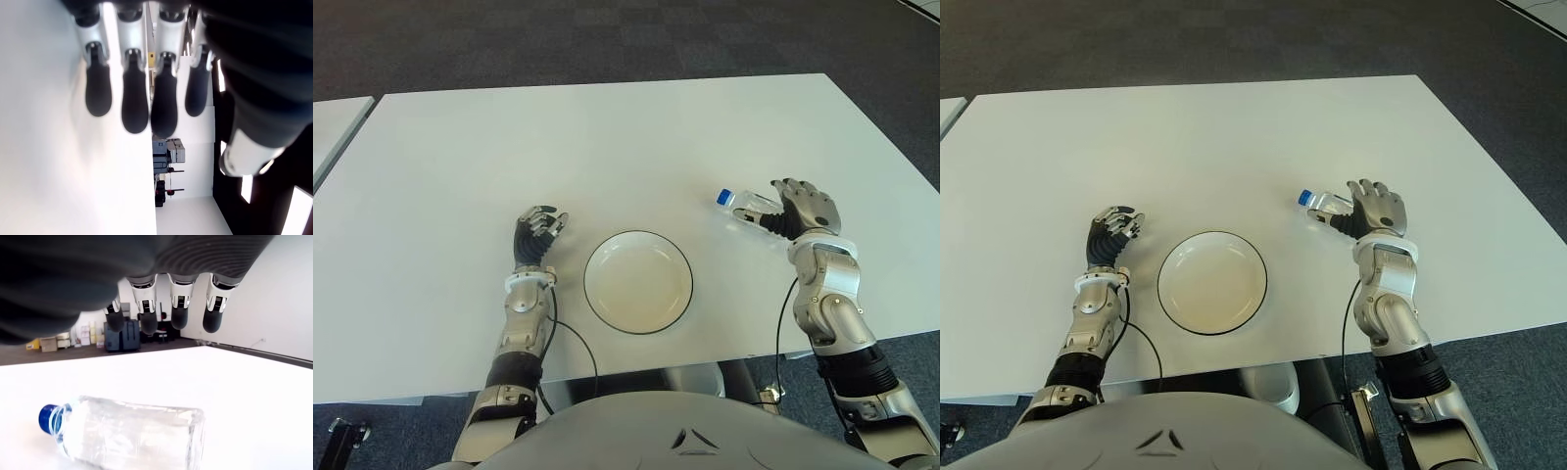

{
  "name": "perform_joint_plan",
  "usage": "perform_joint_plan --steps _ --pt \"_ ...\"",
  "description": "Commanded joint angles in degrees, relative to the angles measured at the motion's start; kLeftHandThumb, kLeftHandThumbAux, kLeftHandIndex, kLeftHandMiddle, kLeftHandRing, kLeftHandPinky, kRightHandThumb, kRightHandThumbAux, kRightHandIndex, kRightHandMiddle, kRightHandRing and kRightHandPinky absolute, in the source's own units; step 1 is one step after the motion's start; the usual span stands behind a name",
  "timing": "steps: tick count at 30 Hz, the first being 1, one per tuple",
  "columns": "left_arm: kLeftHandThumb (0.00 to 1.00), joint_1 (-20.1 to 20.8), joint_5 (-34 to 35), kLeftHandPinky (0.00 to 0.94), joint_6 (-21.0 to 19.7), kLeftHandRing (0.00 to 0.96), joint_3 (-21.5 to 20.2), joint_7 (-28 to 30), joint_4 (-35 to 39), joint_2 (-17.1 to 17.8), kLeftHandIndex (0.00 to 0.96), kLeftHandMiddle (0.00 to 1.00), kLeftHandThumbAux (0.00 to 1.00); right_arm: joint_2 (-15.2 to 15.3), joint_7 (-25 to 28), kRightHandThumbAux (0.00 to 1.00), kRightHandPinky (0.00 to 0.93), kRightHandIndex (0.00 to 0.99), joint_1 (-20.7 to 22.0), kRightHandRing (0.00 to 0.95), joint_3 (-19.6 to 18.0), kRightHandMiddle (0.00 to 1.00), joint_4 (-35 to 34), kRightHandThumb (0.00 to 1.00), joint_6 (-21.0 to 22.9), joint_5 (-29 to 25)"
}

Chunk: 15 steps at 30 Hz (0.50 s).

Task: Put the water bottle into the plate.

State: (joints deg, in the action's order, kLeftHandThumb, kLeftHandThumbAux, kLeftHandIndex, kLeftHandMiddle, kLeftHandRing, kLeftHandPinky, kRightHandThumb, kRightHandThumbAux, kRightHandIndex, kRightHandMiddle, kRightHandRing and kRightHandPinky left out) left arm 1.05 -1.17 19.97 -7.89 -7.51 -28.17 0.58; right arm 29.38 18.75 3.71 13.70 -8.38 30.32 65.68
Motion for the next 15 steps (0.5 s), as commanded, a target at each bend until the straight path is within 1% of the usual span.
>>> perform_joint_plan --steps 1,5,8,11,12,15 --pt "0.705 -1.7 0.3 0.575 -1.3 0.598 0.1 0.2 -2.1 0.0 0.433 0.613 0.713 -0.4 -1.2 0.165 0.000 0.000 1.8 0.000 1.3 0.000 3.5 0.562 -1.7 -0.5" --pt "0.705 -1.8 0.5 0.581 -1.0 0.603 0.0 0.4 -2.3 0.0 0.433 0.618 0.713 0.0 -2.0 0.176 0.000 0.000 1.6 0.000 1.0 0.000 2.9 0.582 -1.8 -0.3" --pt "0.706 -1.7 0.8 0.586 -0.7 0.610 -0.1 0.8 -2.7 0.1 0.433 0.624 0.712 -0.6 -4.4 0.193 0.000 0.000 1.5 0.000 0.7 0.000 3.3 0.611 -1.7 -0.2" --pt "0.706 -1.7 0.8 0.591 -0.5 0.615 -0.1 0.7 -2.8 0.2 0.433 0.628 0.712 -1.1 -6.3 0.216 0.049 0.000 1.6 0.000 0.7 0.000 4.0 0.647 -1.5 -0.3" --pt "0.706 -1.6 0.8 0.590 -0.5 0.614 -0.1 0.6 -2.9 0.2 0.433 0.628 0.713 -1.2 -6.9 0.225 0.084 0.000 1.7 0.000 0.8 0.000 4.3 0.663 -1.6 -0.4" --pt "0.706 -1.7 0.5 0.586 -0.8 0.611 -0.1 0.2 -2.7 0.3 0.433 0.626 0.713 -1.7 -8.8 0.241 0.152 0.000 1.6 0.000 0.9 0.000 4.9 0.689 -1.9 -0.9"
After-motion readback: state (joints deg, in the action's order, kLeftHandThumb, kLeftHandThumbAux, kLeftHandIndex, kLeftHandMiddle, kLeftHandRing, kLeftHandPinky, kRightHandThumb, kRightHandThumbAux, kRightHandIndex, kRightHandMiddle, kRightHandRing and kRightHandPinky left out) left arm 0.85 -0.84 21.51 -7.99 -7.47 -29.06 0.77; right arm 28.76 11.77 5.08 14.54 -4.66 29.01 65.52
